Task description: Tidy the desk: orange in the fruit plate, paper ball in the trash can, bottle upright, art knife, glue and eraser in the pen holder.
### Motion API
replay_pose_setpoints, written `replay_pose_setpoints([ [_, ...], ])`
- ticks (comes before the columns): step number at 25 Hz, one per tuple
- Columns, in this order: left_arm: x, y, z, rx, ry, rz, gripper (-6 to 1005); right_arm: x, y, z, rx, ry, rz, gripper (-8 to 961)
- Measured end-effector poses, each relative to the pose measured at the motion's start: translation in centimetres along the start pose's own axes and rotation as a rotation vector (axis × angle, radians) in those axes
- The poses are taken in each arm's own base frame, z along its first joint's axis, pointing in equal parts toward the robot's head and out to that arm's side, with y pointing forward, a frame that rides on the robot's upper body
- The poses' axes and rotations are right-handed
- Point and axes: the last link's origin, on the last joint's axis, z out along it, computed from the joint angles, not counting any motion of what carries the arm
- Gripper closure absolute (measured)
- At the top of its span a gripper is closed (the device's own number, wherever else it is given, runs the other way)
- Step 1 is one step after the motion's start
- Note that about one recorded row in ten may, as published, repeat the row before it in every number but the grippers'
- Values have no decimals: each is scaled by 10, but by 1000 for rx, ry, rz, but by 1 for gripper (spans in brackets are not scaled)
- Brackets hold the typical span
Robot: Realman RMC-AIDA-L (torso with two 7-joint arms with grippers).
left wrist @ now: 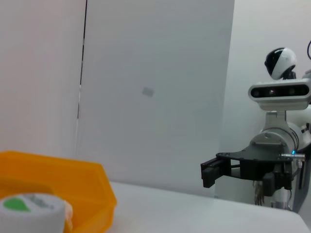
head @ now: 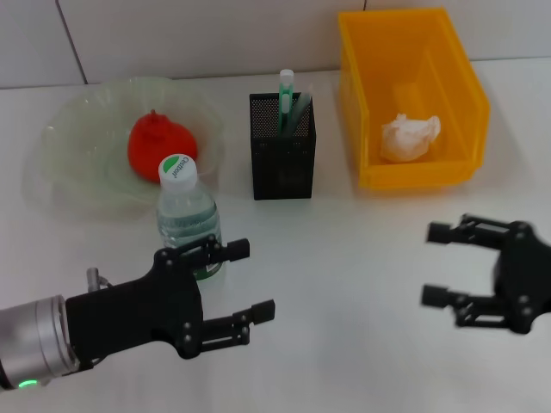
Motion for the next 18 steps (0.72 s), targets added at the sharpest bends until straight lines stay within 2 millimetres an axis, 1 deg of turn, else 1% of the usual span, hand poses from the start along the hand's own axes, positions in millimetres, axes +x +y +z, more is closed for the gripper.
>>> replay_pose_setpoints([
  [1,-1,0,0,-1,-9,-4,204,0,0,0,0,0,0,238],
  [3,-2,0,0,-4,-16,-6,204,3,1,11,-26,1,-4,180],
  [5,-5,2,-1,-11,-33,-16,204,6,0,23,-47,24,-11,180],
  [6,-5,2,-2,-10,-35,-18,204,6,0,23,-47,24,-11,180],
  [10,-7,2,-8,-2,-44,-27,204,10,-5,37,-62,47,-8,180],
  [18,-9,5,-12,3,-44,-33,204,12,-9,48,-63,46,-12,180],
])
